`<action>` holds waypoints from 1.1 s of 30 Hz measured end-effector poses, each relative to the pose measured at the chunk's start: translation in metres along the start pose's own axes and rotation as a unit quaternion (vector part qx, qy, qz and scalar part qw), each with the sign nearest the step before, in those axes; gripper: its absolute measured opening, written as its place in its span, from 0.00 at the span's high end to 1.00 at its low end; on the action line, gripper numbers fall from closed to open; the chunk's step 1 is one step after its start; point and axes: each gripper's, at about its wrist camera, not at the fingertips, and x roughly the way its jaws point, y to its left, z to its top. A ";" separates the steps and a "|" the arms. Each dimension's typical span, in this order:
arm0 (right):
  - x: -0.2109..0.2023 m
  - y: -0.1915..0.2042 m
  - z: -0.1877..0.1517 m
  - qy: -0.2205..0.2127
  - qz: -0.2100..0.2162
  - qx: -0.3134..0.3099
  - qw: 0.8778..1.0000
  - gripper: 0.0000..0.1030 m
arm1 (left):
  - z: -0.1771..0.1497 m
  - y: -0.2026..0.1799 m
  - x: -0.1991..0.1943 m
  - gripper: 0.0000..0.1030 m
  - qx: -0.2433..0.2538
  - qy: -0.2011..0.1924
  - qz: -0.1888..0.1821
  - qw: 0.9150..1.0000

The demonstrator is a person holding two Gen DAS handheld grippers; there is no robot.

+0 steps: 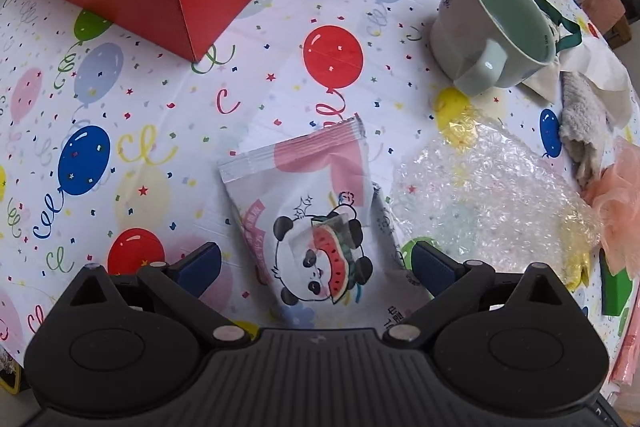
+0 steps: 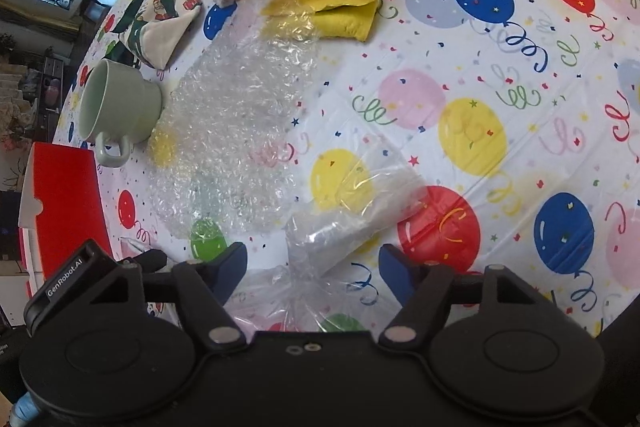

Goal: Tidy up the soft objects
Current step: 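Grasp the panda snack packet with the left tool while the right tool grasps the clear plastic bag, then carry the panda packet and plastic bag with both tools into the red box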

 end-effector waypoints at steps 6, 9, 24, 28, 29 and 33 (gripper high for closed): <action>0.003 0.002 0.004 0.005 0.008 -0.006 1.000 0.50 | 0.000 -0.007 -0.002 0.16 0.019 -0.013 0.005 1.000; 0.004 0.002 0.005 0.008 0.011 -0.012 1.000 0.58 | -0.001 -0.007 -0.005 0.28 0.029 -0.021 0.011 0.999; -0.009 0.004 0.004 0.002 0.055 -0.104 0.993 0.76 | -0.006 0.017 -0.019 0.47 0.055 -0.040 -0.022 0.997; -0.021 0.008 0.003 -0.010 0.070 -0.137 0.988 0.77 | -0.010 0.021 -0.031 0.47 0.068 -0.056 -0.034 0.996; -0.024 0.010 0.003 -0.014 0.072 -0.145 0.987 0.77 | -0.010 0.020 -0.034 0.47 0.073 -0.063 -0.035 0.995; -0.036 0.019 0.001 -0.028 0.080 -0.181 0.980 0.77 | -0.010 0.022 -0.051 0.47 0.088 -0.090 -0.044 0.991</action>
